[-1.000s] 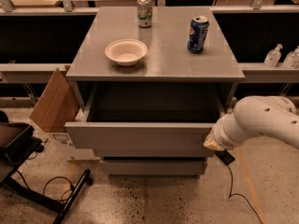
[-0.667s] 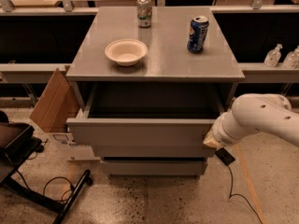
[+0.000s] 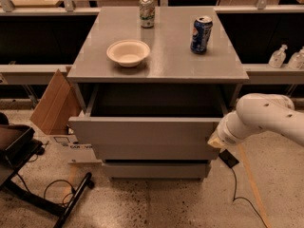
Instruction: Close top drawer
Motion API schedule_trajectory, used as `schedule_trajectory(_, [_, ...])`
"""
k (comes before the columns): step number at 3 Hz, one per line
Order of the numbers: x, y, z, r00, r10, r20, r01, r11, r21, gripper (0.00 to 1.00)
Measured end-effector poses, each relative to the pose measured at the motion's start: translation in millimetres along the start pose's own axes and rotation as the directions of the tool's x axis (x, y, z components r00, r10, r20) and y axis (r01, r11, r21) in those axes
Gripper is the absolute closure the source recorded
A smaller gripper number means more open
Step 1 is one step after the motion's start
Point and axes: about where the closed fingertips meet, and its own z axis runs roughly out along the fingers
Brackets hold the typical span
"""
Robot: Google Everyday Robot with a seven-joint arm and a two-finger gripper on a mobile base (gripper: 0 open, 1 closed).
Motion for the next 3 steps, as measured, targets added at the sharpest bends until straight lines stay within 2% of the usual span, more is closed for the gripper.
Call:
schedule_trajectory(2, [4.5, -12.1, 1.2, 0.999, 0.042, -0.003, -0.042, 0.9991, -0.008, 1.00])
schedule_trajectory(3, [4.3, -11.6, 2.2, 0.999, 0.042, -0.004, -0.042, 0.9991, -0.010, 0.84])
